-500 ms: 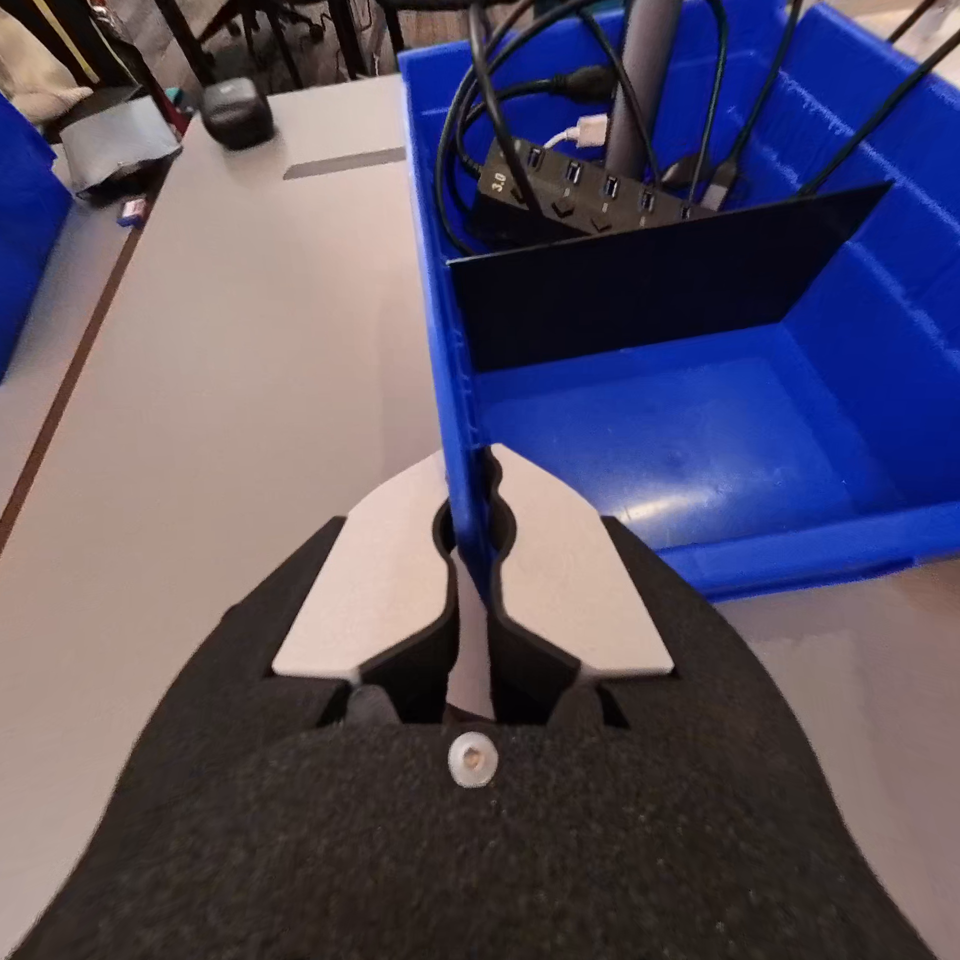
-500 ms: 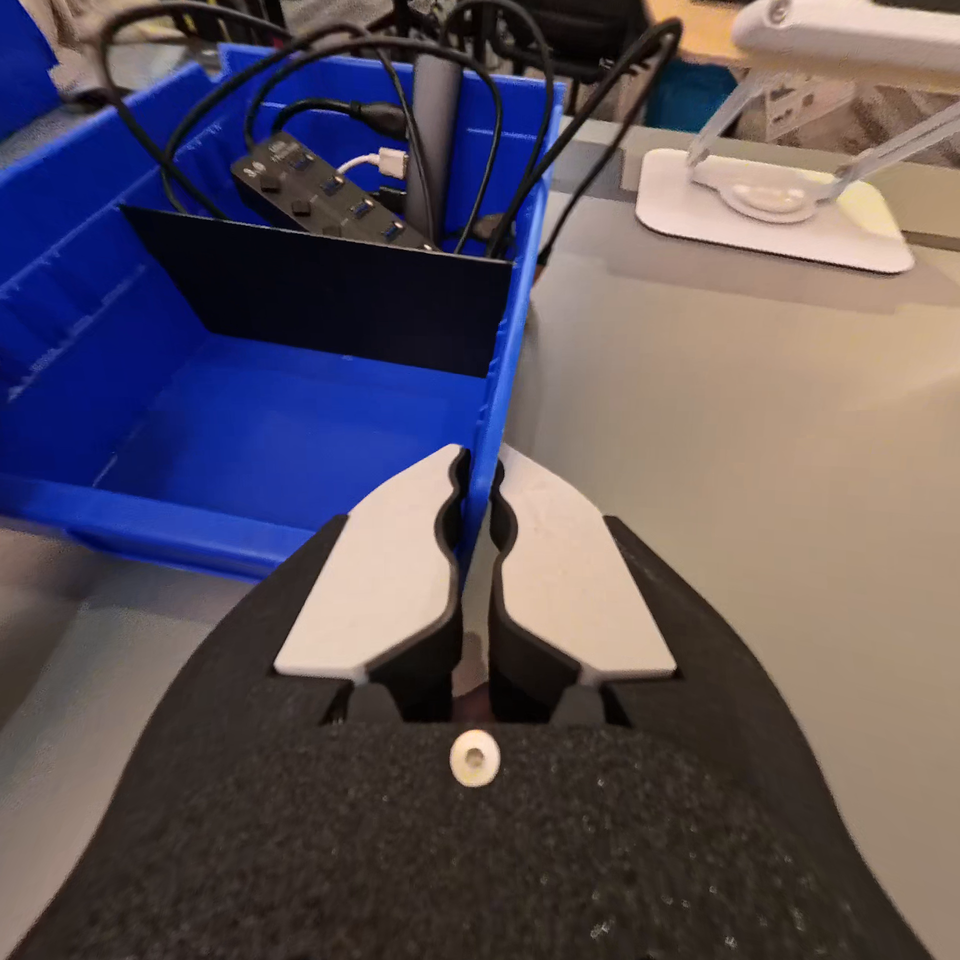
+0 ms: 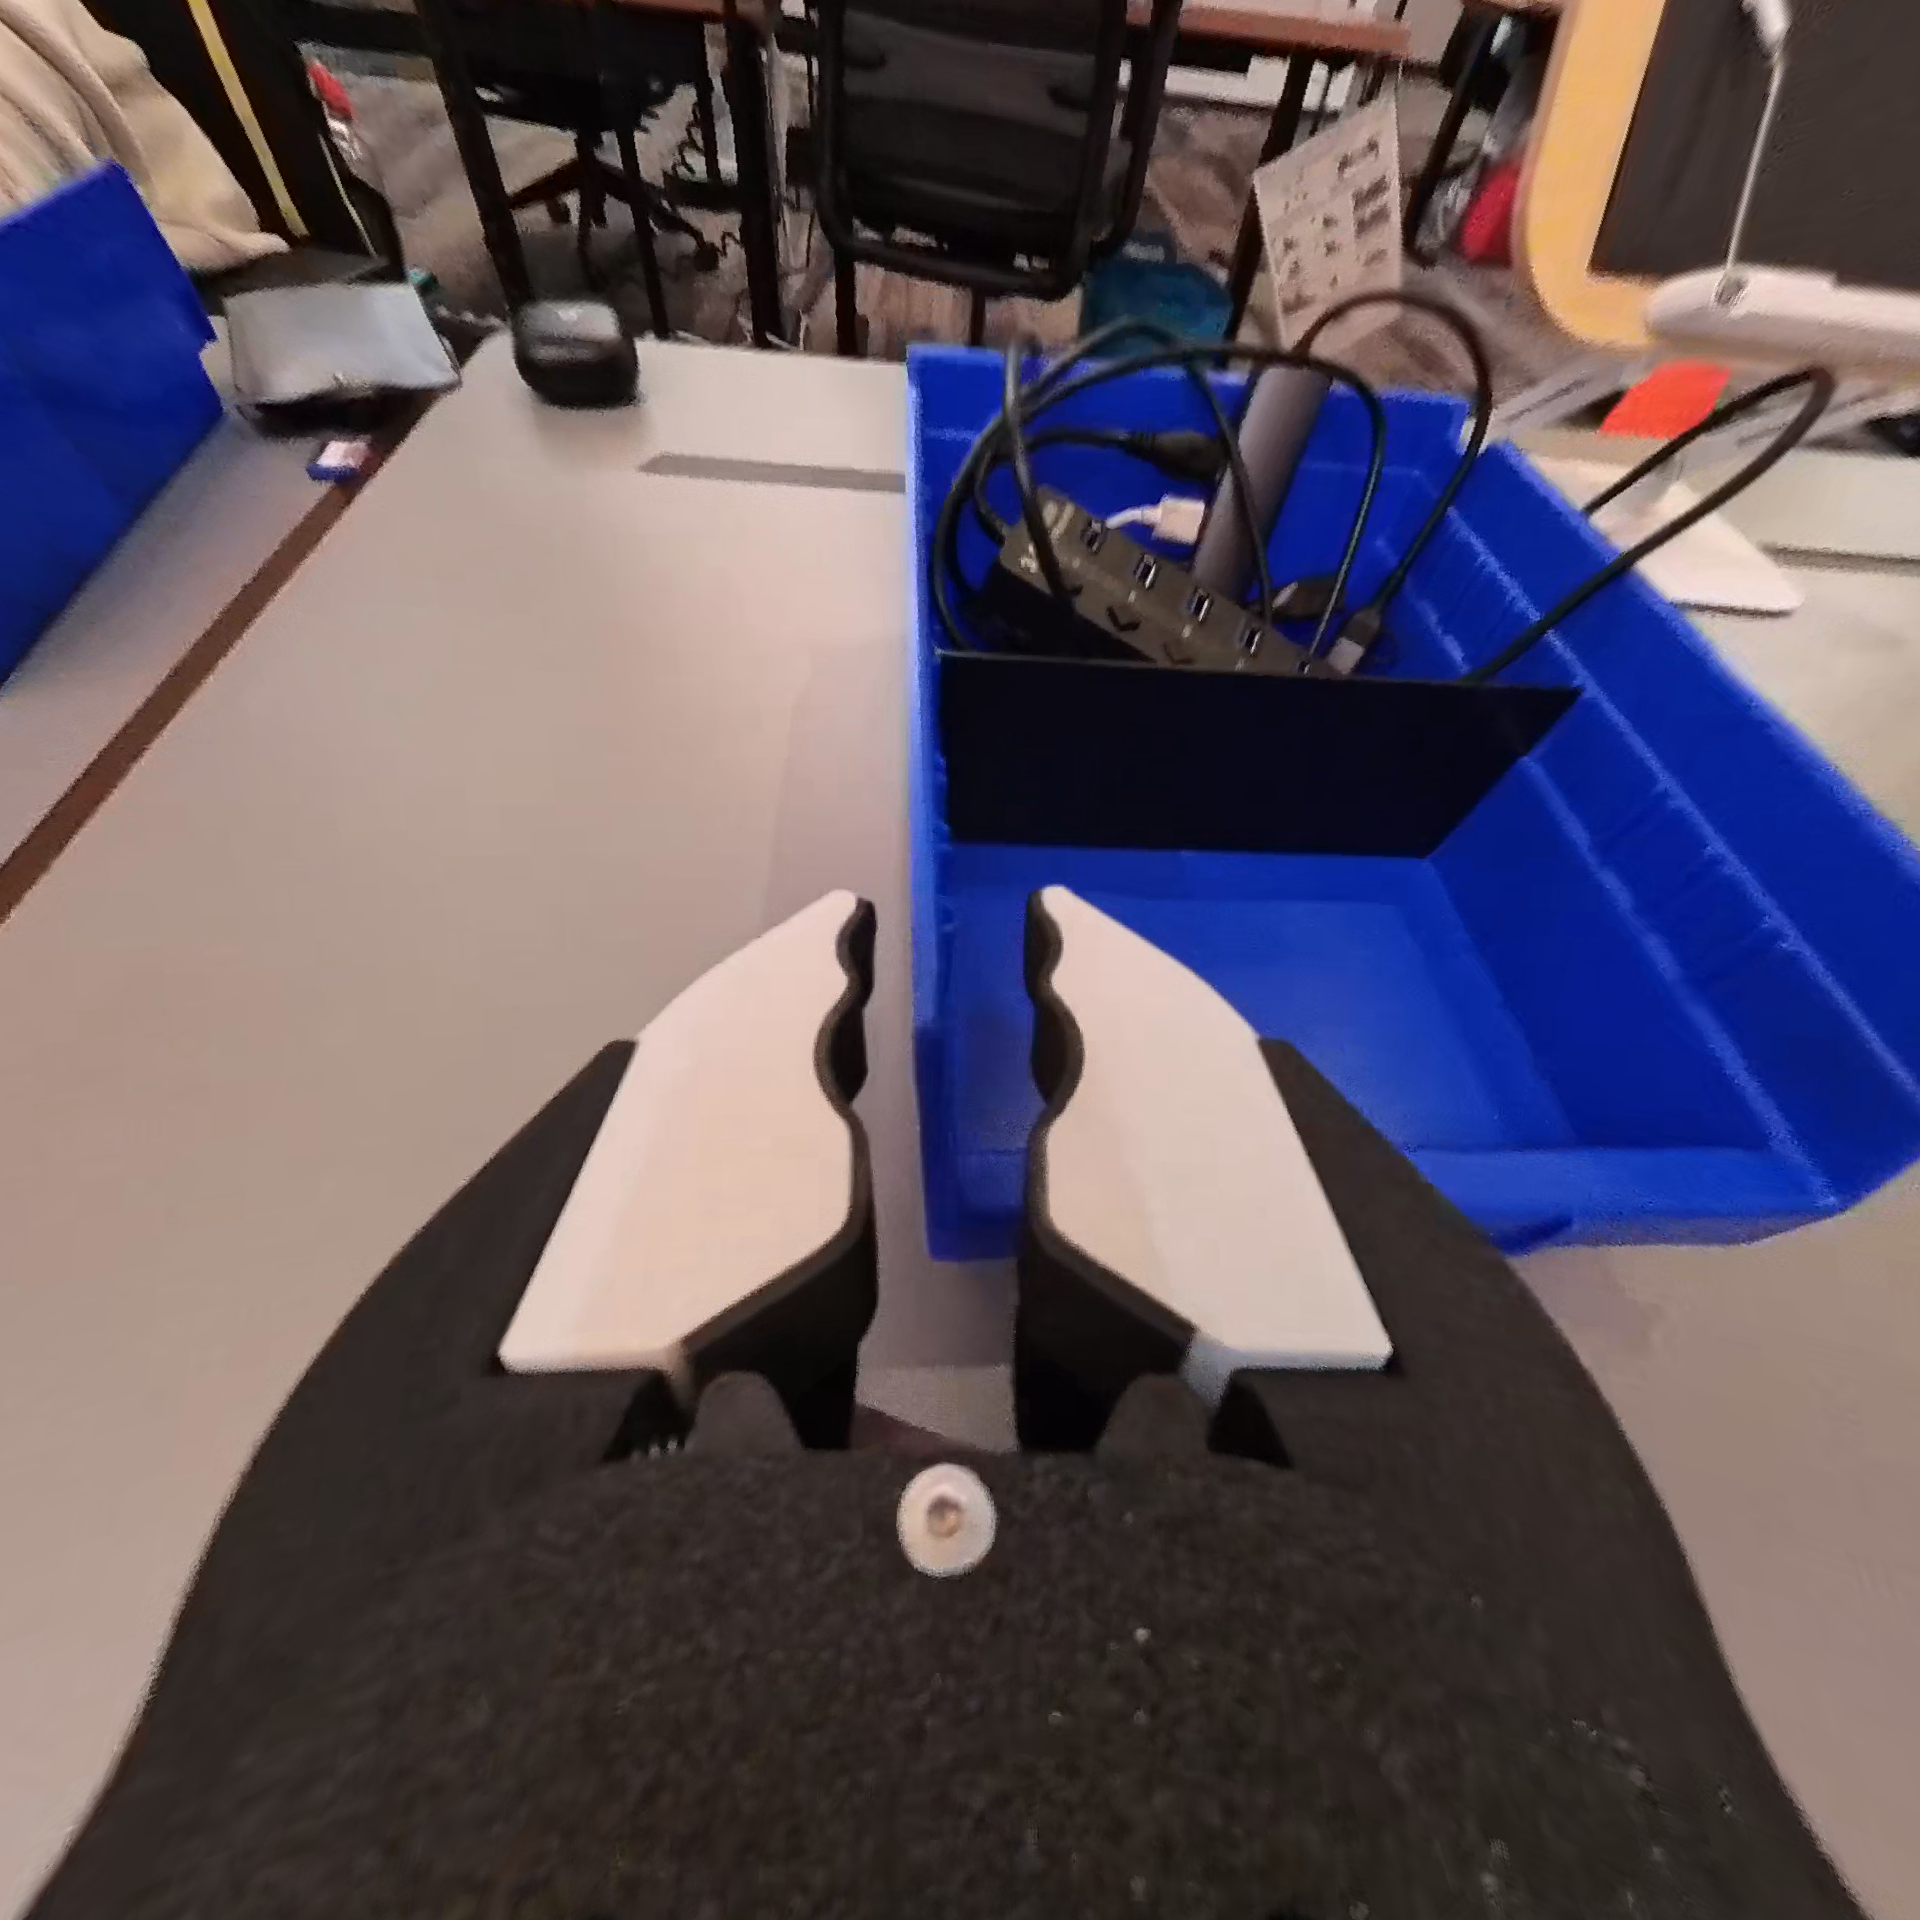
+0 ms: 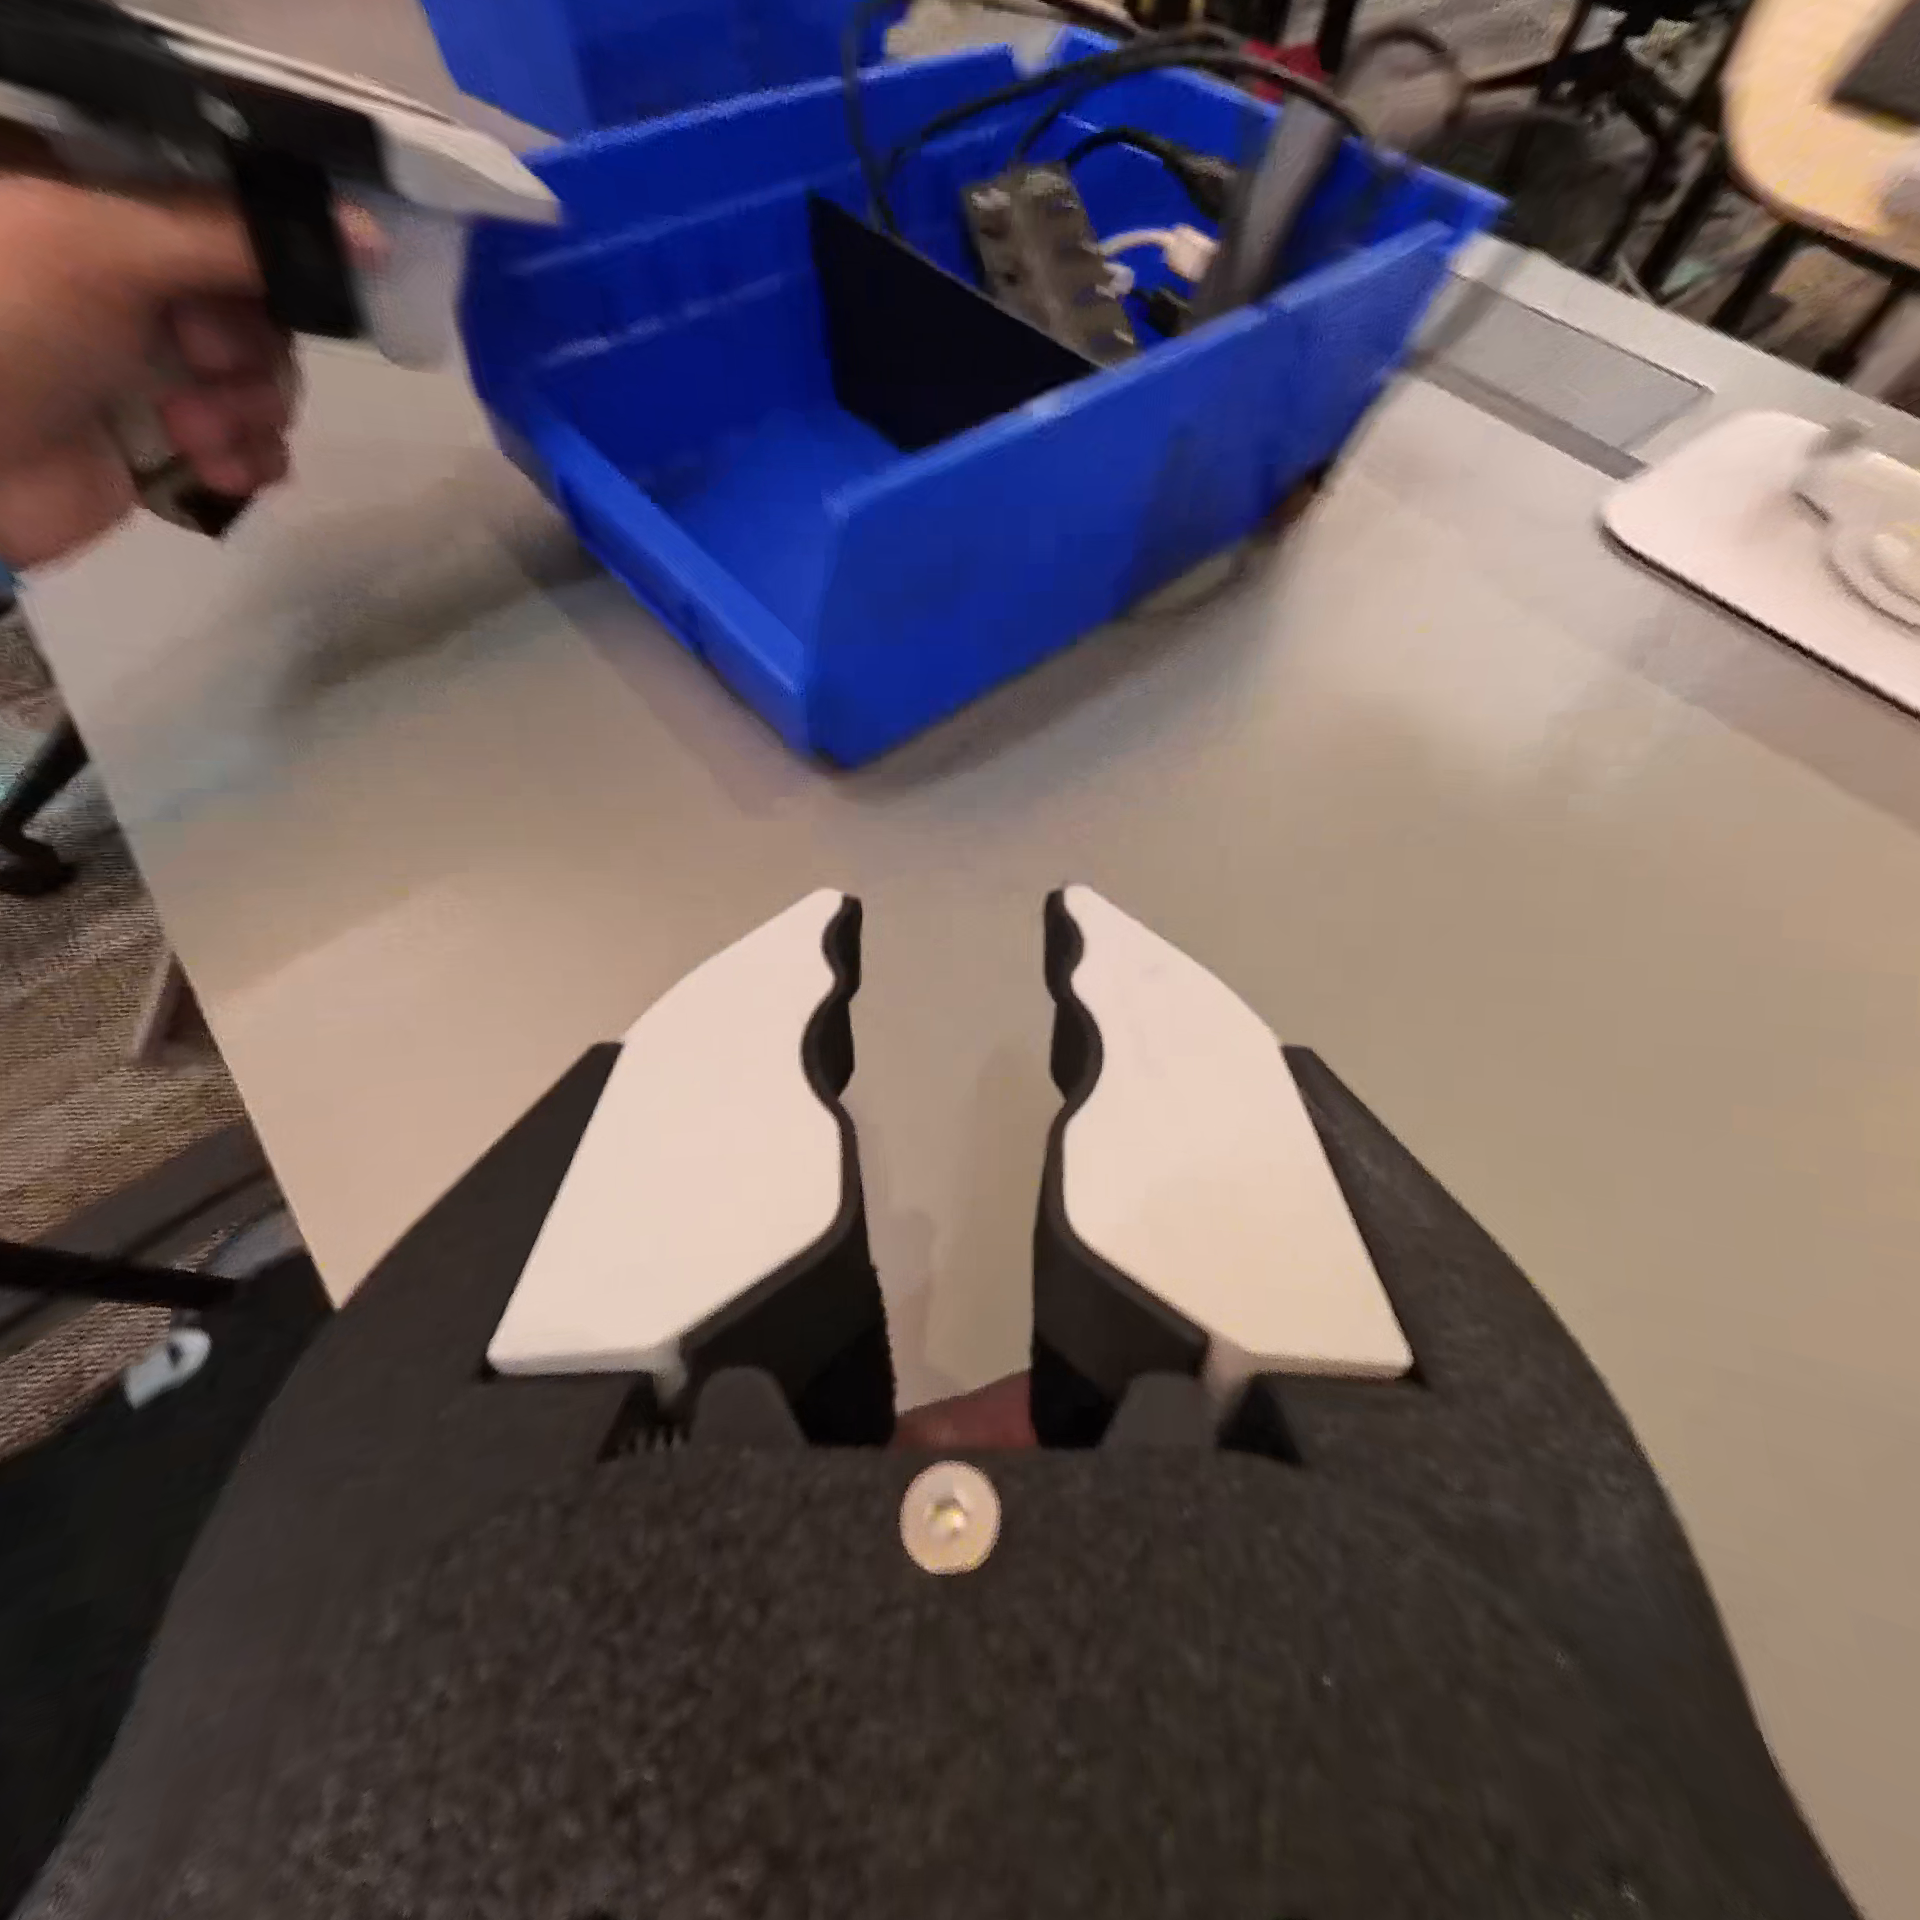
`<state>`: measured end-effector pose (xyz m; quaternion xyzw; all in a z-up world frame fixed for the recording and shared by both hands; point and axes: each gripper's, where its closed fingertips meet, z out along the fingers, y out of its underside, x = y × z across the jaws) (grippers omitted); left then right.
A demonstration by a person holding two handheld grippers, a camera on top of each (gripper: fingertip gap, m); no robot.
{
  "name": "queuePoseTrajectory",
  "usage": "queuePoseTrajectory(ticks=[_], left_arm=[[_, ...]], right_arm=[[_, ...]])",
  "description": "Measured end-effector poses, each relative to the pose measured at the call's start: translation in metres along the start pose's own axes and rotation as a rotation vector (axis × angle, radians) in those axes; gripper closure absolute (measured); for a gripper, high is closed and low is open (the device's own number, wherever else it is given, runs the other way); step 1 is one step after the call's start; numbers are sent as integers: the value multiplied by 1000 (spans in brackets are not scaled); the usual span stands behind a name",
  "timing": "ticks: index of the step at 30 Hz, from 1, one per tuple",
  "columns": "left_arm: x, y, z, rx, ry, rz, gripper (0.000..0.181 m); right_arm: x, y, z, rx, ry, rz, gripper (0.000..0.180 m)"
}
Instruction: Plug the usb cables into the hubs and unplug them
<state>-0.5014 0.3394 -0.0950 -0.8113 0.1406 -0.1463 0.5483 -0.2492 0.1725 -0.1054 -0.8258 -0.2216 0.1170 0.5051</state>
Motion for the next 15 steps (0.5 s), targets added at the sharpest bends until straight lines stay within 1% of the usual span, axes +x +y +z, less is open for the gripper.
queuePoseTrajectory(ticks=[2, 4, 7, 8, 9, 10, 11, 13, 15], left_arm=[[1, -10, -13, 47, -43, -17, 152], [4, -15, -27, 51, -145, 46, 151], [31, -16, -41, 60, -195, 170, 148], [43, -9, -42, 38, -180, 161, 148], [61, 3, -42, -1, -124, 130, 148], [77, 16, -43, -56, -82, 114, 150], [91, 29, -45, -108, -77, 125, 150], [122, 48, -48, -158, -33, 187, 148], [147, 59, -51, -168, 27, 184, 148]], right_arm=[[39, 20, -33, -2, 50, 47, 142], [85, 36, -69, 31, 128, 154, 142], [150, 45, -135, 175, 224, 371, 142], [167, 49, -158, 237, 243, 436, 142], [183, 56, -178, 296, 262, 487, 142], [197, 67, -195, 339, 280, 517, 142], [209, 80, -209, 369, 300, 540, 141], [229, 117, -224, 357, 344, 604, 141], [249, 144, -230, 306, 401, 679, 141]])
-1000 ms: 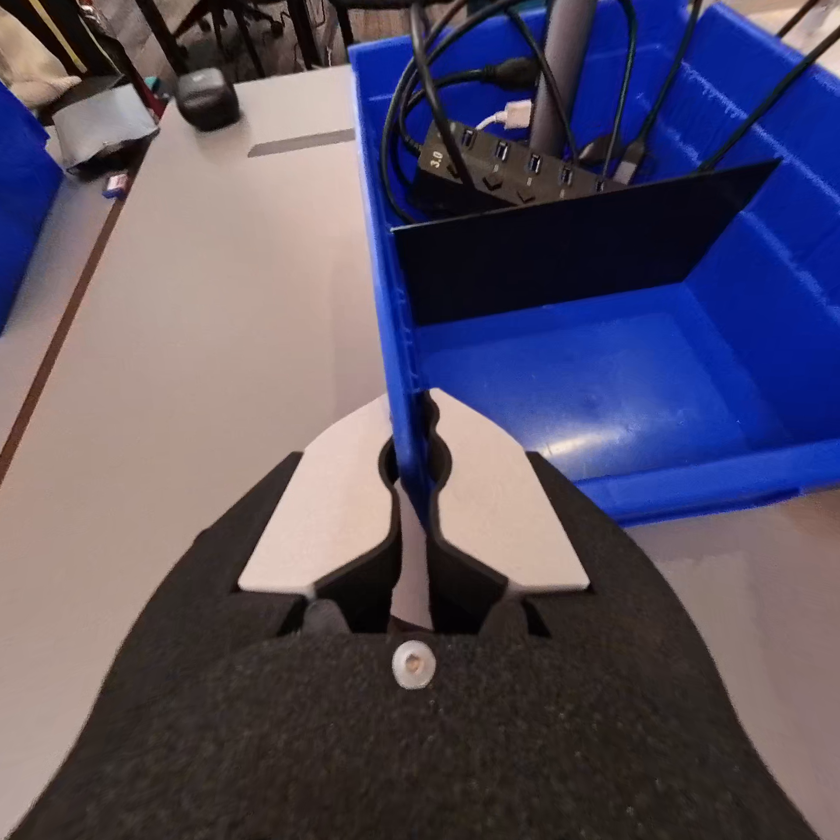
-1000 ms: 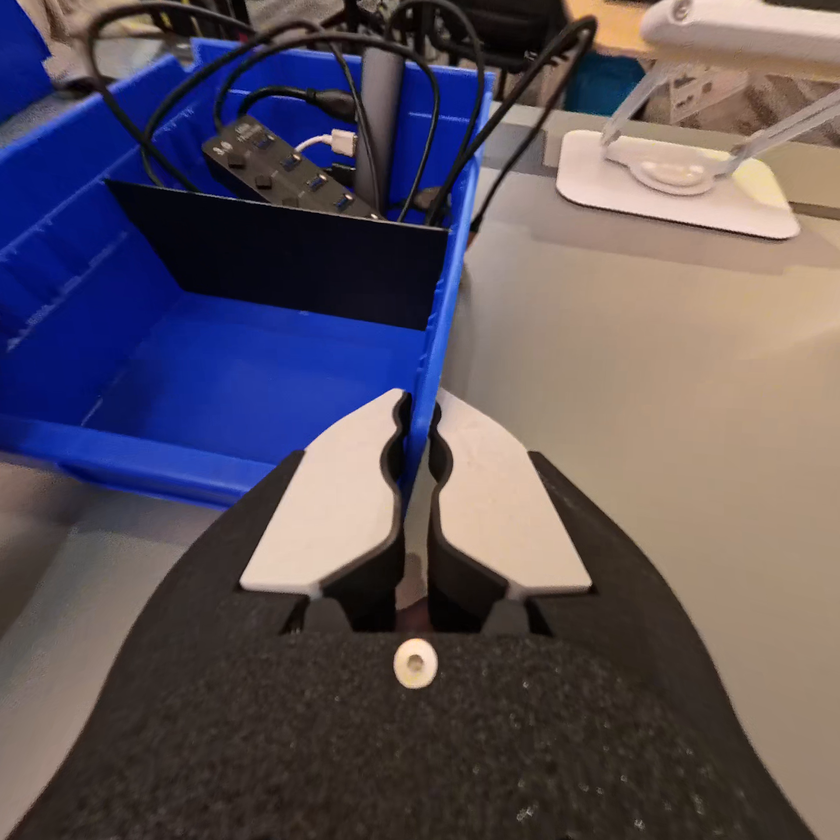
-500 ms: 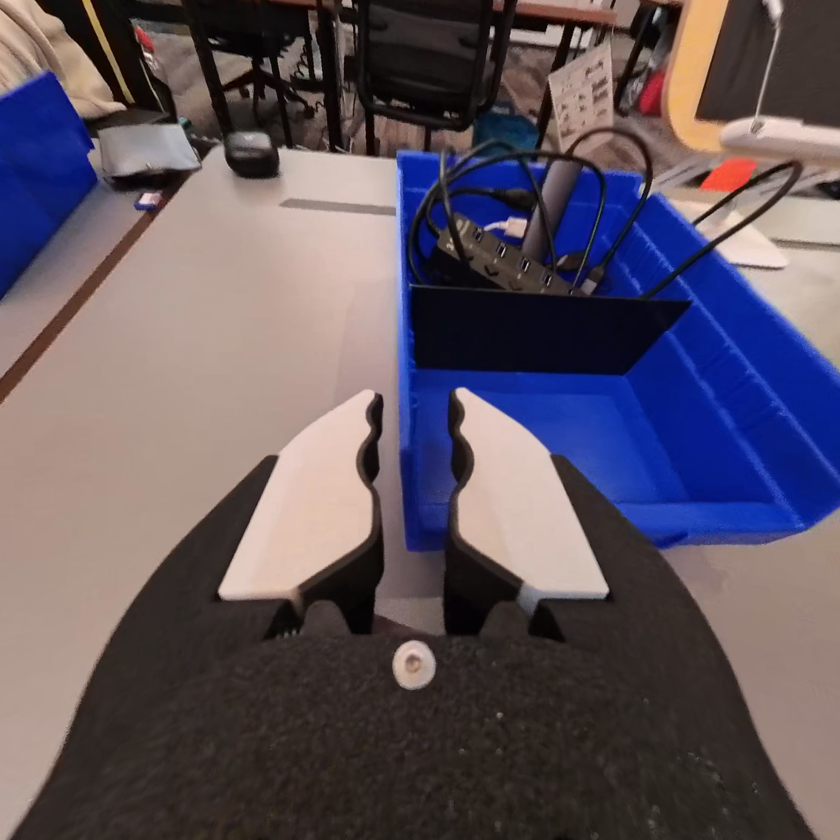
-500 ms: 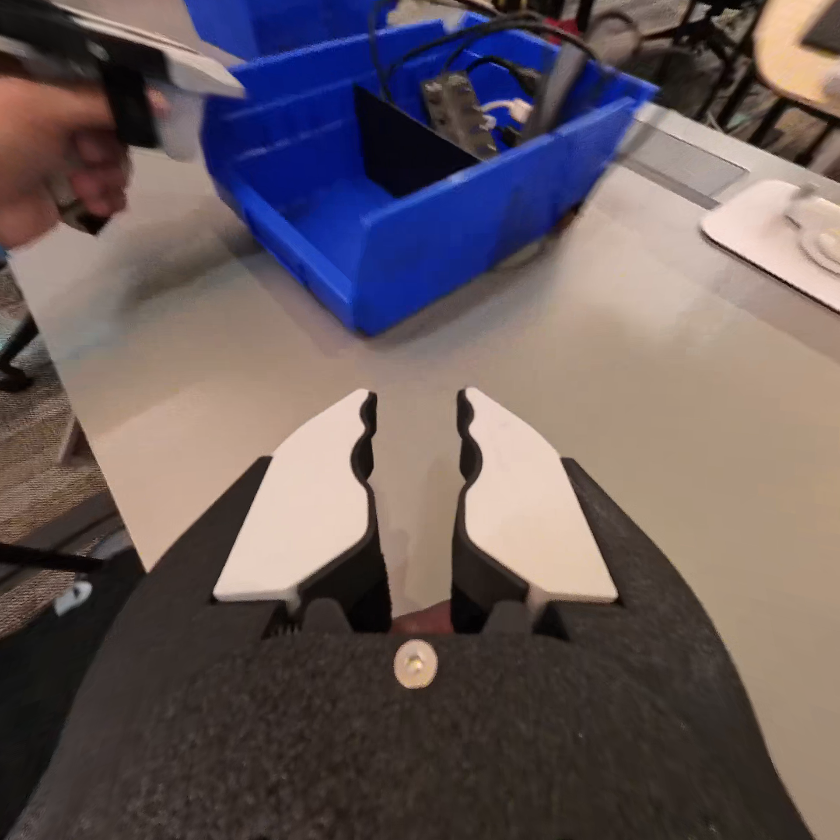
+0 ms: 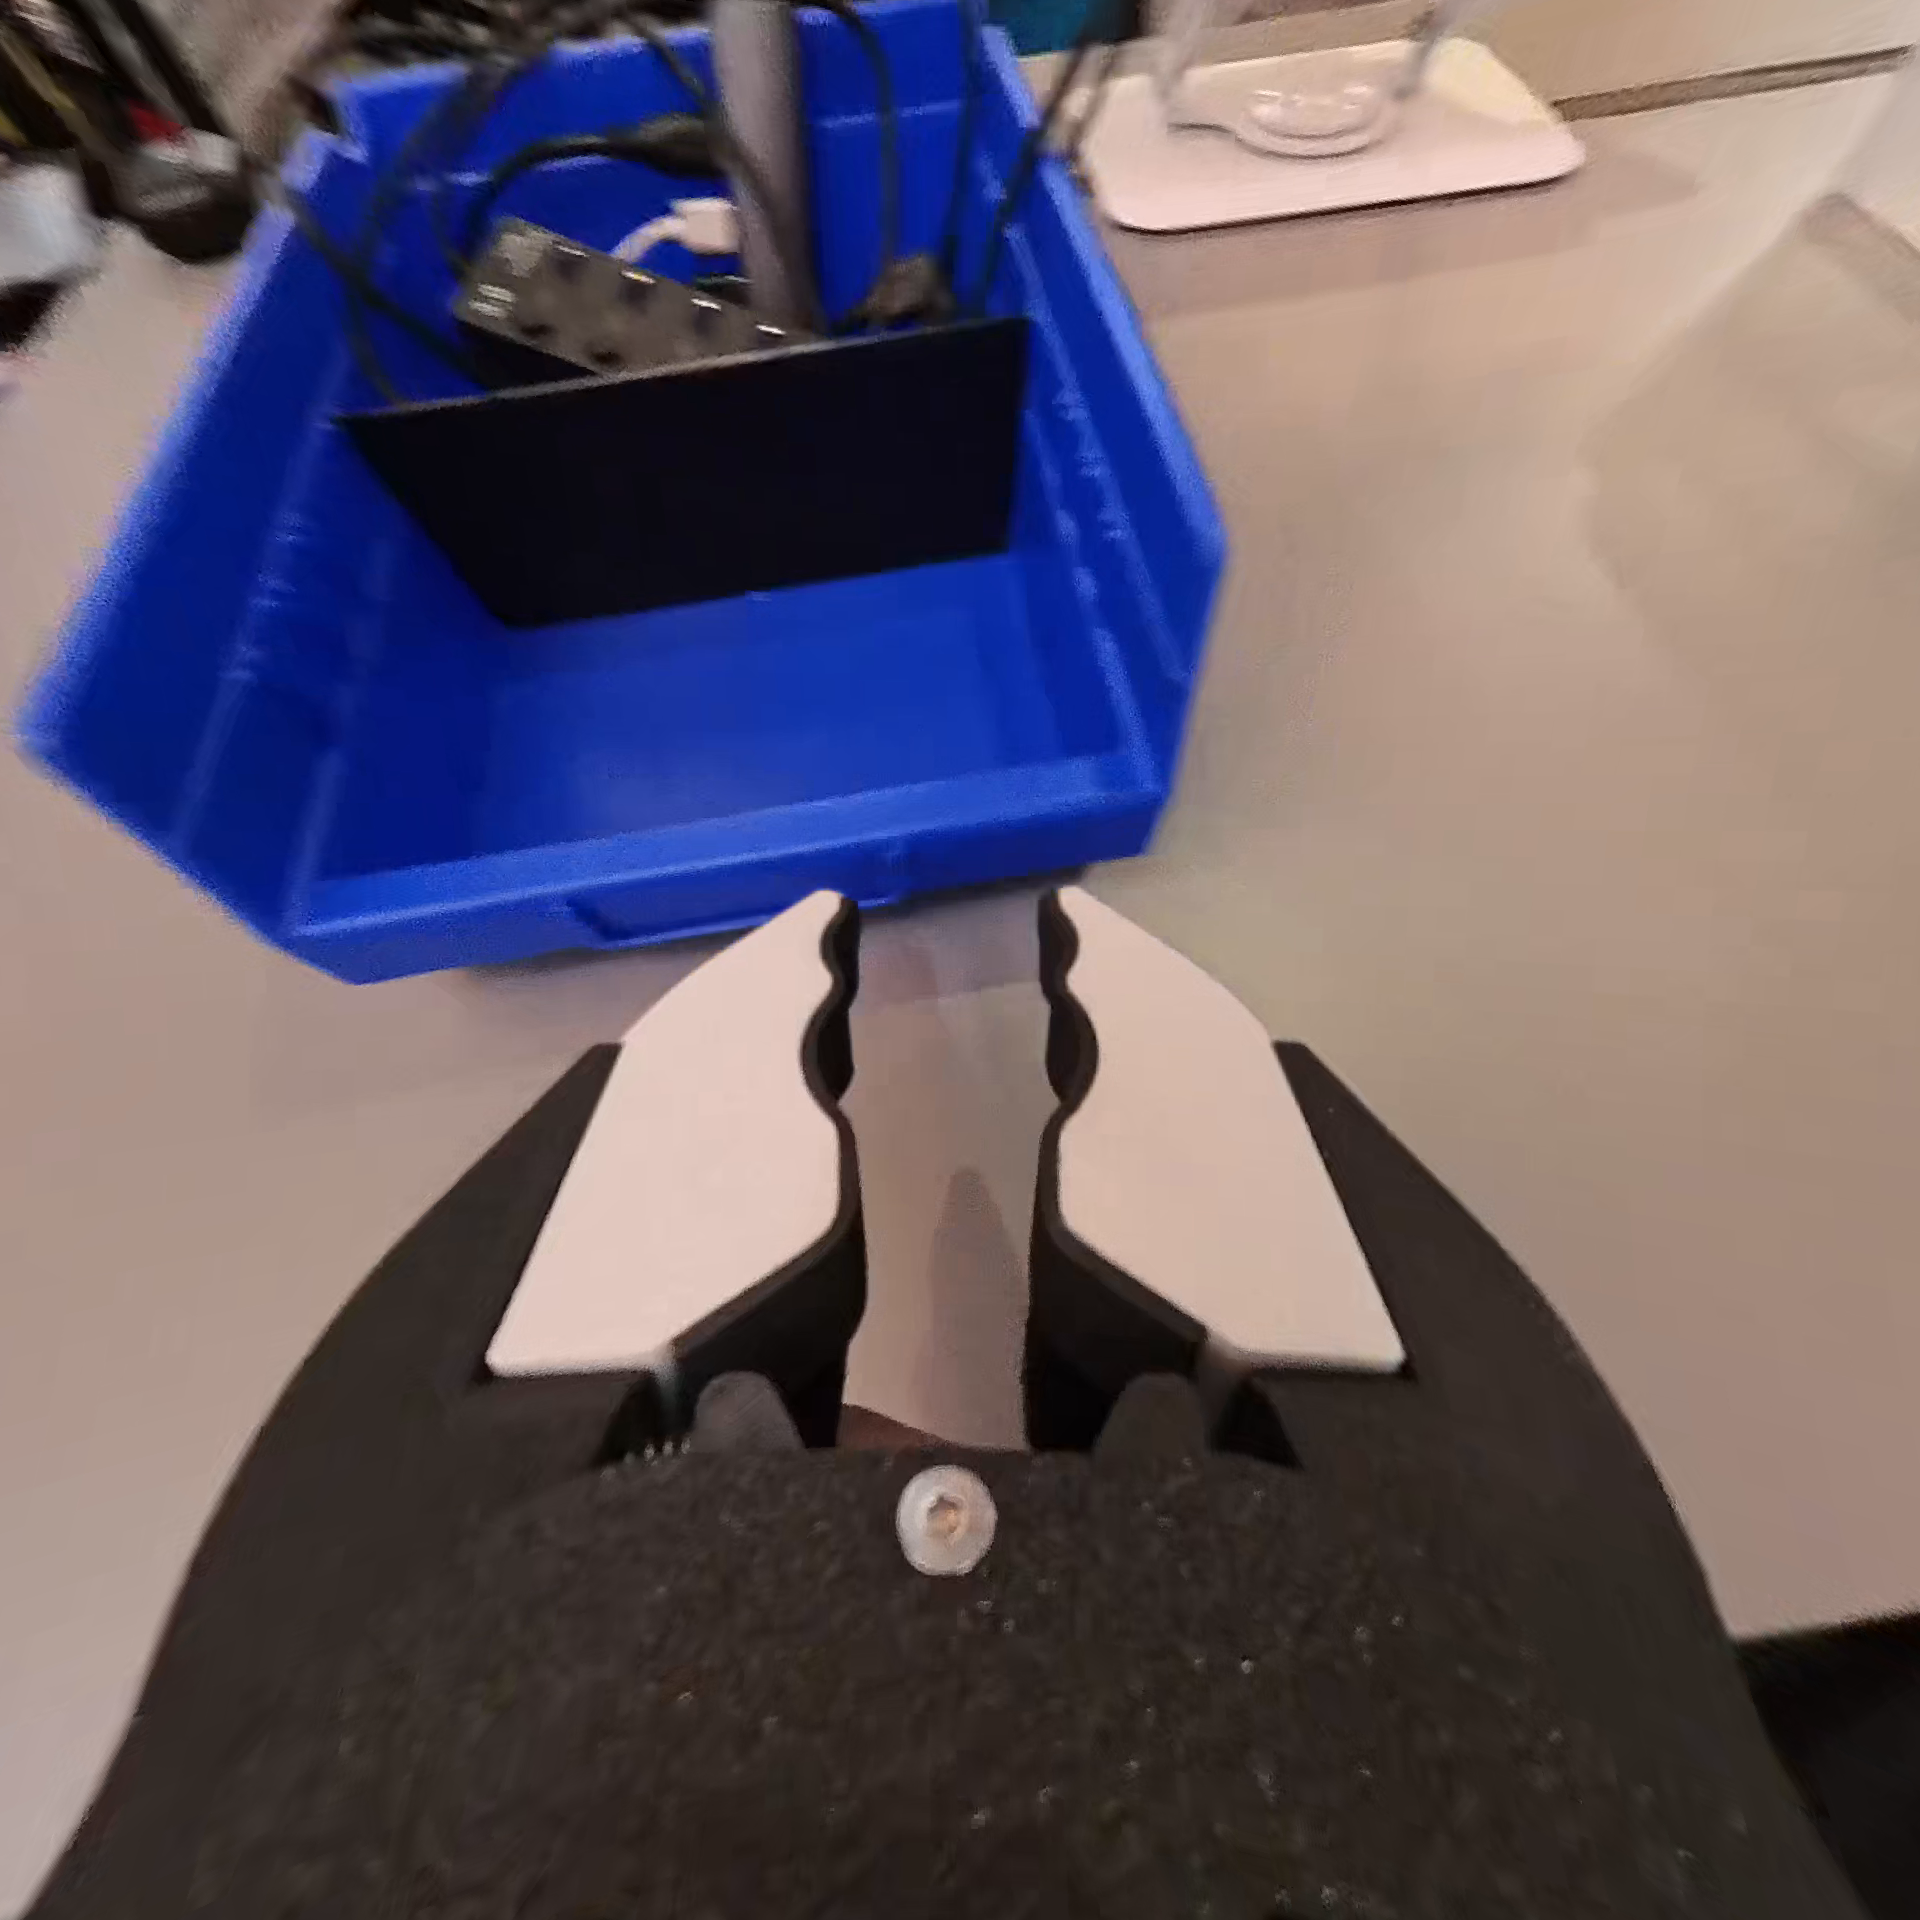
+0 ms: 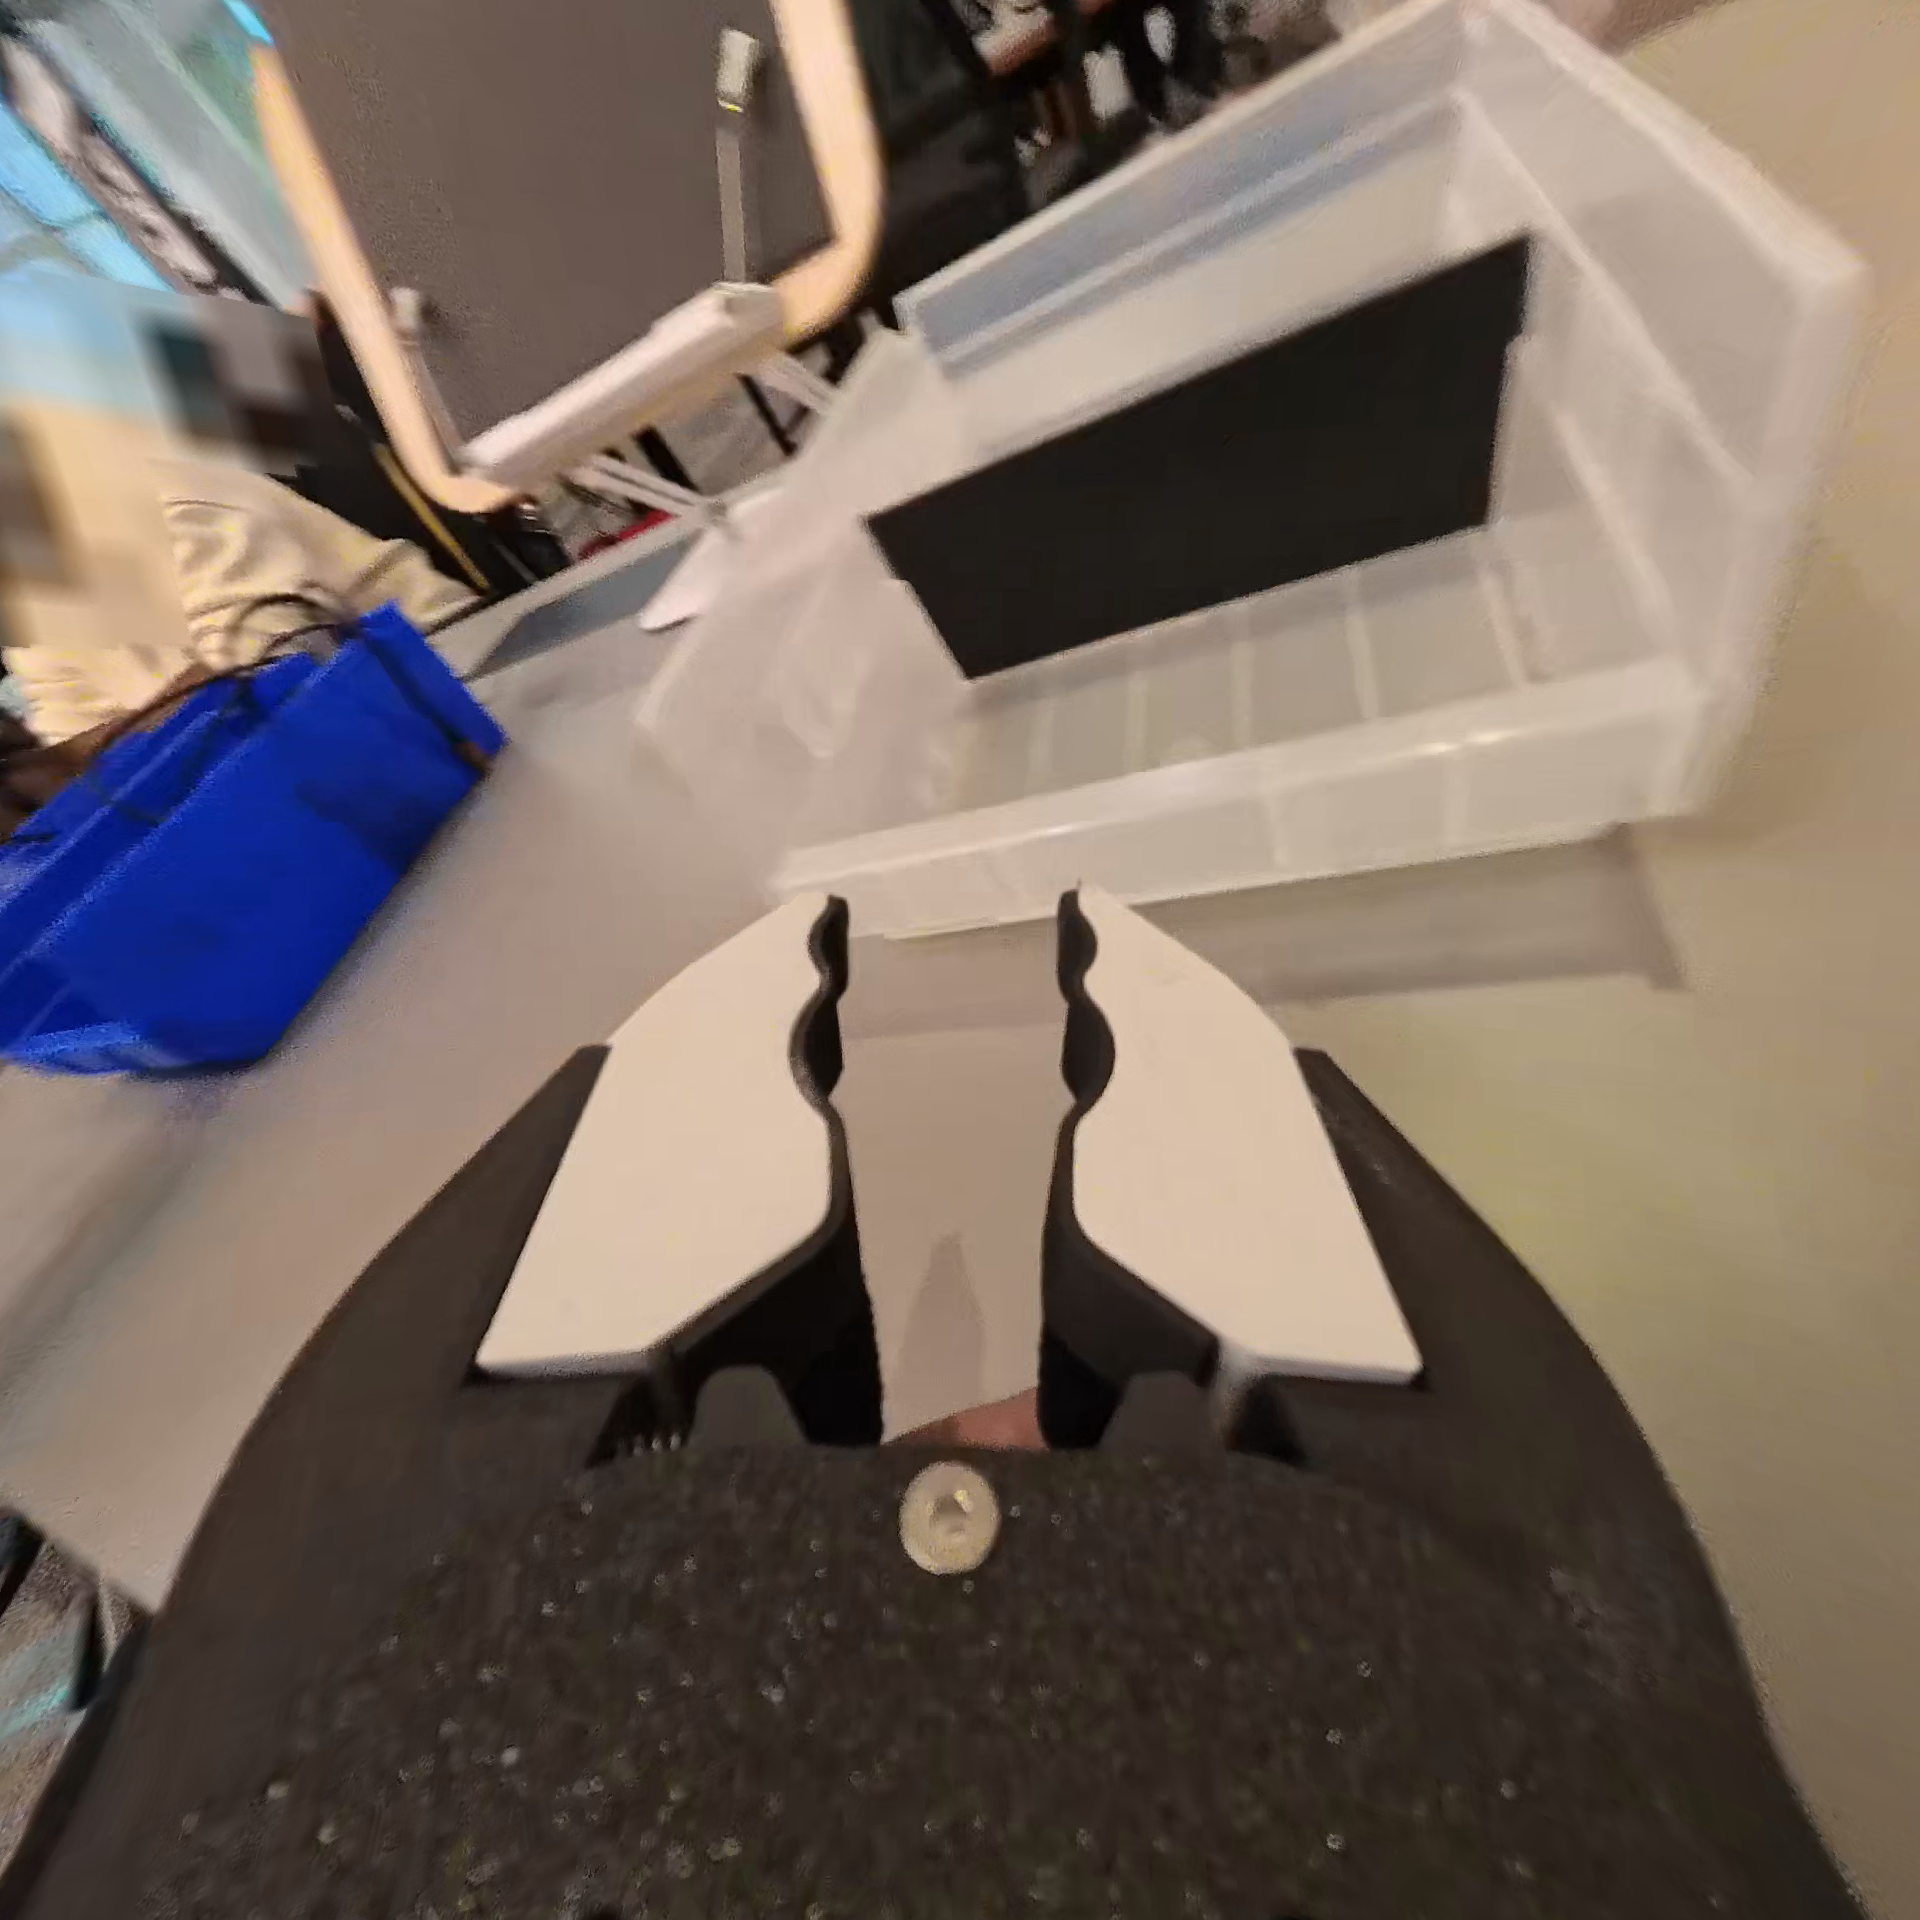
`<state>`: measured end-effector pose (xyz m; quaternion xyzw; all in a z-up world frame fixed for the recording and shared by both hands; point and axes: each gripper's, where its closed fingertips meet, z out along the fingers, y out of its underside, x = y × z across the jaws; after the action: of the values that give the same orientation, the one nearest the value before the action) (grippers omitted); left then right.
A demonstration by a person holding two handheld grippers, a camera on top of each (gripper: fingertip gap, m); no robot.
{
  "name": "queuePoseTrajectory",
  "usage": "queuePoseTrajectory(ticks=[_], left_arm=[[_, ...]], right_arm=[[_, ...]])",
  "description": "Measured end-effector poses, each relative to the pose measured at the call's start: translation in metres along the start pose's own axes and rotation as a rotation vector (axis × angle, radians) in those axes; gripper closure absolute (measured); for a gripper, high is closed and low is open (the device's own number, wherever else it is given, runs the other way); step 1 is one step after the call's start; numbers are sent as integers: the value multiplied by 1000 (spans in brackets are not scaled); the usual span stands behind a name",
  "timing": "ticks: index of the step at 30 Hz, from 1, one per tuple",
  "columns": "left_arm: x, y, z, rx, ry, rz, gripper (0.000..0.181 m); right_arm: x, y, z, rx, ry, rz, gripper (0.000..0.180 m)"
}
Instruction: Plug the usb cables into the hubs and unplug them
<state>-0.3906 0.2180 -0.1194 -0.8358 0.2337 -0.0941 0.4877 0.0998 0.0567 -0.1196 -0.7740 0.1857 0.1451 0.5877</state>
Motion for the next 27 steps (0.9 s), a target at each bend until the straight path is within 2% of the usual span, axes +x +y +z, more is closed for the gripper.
queuePoseTrajectory(ticks=[4, 9, 12, 17, 20, 24, 27], left_arm=[[27, 5, 11, 7, 179, -87, 148], [15, 4, 21, 15, 174, -98, 145], [13, 4, 22, 24, 176, -109, 145], [5, 7, 24, 18, 125, -36, 145], [6, 5, 23, 31, 152, -98, 145], [5, 3, 23, 38, 203, -198, 145], [3, 3, 24, 39, 209, -192, 143]], right_arm=[[32, -4, 2, -27, 125, -67, 142], [40, -3, 1, -45, 203, -182, 145], [37, 5, 1, -81, 225, -176, 145], [17, 6, -7, -23, 244, -177, 147], [18, 18, -5, -82, 275, -246, 147], [9, 16, 3, -77, 233, -259, 148], [-1, 21, 7, -93, 194, -269, 148]])
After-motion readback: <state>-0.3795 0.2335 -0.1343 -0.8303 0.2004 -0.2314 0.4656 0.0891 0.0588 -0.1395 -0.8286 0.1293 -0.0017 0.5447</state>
